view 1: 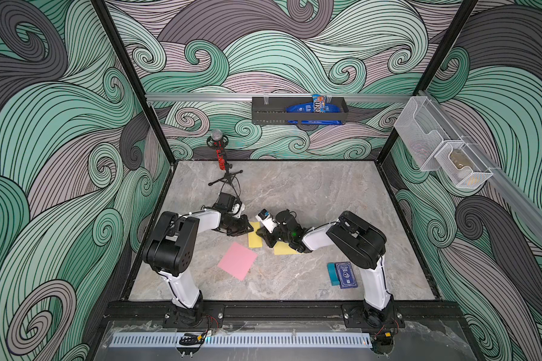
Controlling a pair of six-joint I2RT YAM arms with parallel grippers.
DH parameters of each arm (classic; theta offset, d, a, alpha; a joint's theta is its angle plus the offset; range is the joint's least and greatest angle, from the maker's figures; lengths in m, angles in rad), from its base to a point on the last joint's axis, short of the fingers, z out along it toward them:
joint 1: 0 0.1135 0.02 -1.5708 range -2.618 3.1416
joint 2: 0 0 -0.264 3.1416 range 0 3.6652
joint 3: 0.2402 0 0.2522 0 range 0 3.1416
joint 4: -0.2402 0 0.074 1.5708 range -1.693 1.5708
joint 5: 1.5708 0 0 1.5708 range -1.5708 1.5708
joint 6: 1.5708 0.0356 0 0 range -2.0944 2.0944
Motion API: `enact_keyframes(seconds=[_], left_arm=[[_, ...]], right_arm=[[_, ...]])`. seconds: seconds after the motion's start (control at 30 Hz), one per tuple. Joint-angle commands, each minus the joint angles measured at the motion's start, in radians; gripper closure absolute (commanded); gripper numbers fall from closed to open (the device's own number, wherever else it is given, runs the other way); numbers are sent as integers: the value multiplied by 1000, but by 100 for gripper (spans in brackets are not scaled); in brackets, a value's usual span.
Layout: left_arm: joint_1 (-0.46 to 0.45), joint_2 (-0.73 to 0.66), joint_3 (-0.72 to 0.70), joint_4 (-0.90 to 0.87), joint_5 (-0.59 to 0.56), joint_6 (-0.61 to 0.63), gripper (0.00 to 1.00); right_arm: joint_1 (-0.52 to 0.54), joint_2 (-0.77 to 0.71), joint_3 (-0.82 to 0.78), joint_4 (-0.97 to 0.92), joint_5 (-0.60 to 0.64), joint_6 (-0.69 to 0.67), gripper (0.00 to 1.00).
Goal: Fold the square paper along the opposite sides
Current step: Smooth out the paper at the center of the board.
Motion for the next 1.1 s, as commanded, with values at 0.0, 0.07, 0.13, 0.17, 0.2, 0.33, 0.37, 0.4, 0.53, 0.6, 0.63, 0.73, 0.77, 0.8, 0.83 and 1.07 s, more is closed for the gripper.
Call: enact_keyframes(seconds=[0.0, 0.07, 0.13, 0.17, 0.2, 0.33, 0.37, 0.4, 0.53, 0.6, 0.63, 0.73, 0.77, 0.8, 0.83, 1.07], left_arm=[[-14, 3, -22, -57, -34, 7, 82], [-15, 3, -21, -57, -34, 7, 83], [-16, 5, -21, -57, -34, 7, 84], [-16, 7, -20, -57, -34, 7, 84], [-16, 6, -19, -57, -35, 7, 85], [-16, 8, -18, -57, -37, 7, 88], [-16, 9, -16, -59, -38, 7, 90], [-17, 10, -16, -59, -40, 7, 93], [-17, 14, -14, -62, -44, 7, 100], [-17, 14, -15, -62, -45, 8, 100], [-17, 14, -15, -62, -45, 8, 100], [-17, 12, -15, -62, -46, 9, 100], [-17, 12, -15, -62, -48, 9, 100], [-17, 11, -15, -62, -48, 8, 100], [-17, 10, -15, -62, -49, 9, 100], [-17, 15, -15, -62, -56, 8, 100]], right_arm=[[6, -9, -23, -41, 10, 8, 86], [7, -11, -25, -41, 10, 8, 86], [7, -14, -24, -43, 11, 8, 86], [7, -13, -25, -43, 11, 8, 86], [6, -14, -25, -42, 12, 8, 86], [7, -13, -24, -43, 9, 8, 86], [8, -15, -24, -43, 7, 8, 86], [8, -16, -23, -43, 9, 7, 86], [8, -33, -16, -48, 4, -6, 85], [9, -54, -10, -49, 0, -21, 85], [10, -64, -7, -47, 0, -29, 85], [26, -87, -10, -33, 11, -70, 85], [34, -89, -19, -22, 17, -87, 85], [41, -88, -32, -6, 24, -103, 85], [47, -86, -43, 6, 29, -116, 85], [60, -41, -140, 19, 82, -185, 86]])
